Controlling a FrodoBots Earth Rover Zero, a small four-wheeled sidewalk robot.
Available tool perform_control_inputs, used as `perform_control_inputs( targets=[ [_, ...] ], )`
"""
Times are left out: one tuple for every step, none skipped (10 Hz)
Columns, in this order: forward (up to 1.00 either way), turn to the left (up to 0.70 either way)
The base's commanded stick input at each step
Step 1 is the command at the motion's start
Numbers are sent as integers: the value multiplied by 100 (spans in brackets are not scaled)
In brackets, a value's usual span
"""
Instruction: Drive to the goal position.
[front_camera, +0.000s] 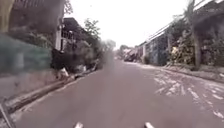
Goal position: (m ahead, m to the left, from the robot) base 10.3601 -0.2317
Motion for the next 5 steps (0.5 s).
perform_control_inputs(
  targets=[
    [70,0],
    [70,0],
    [70,0],
    [70,0],
    [70,0]
  ],
)
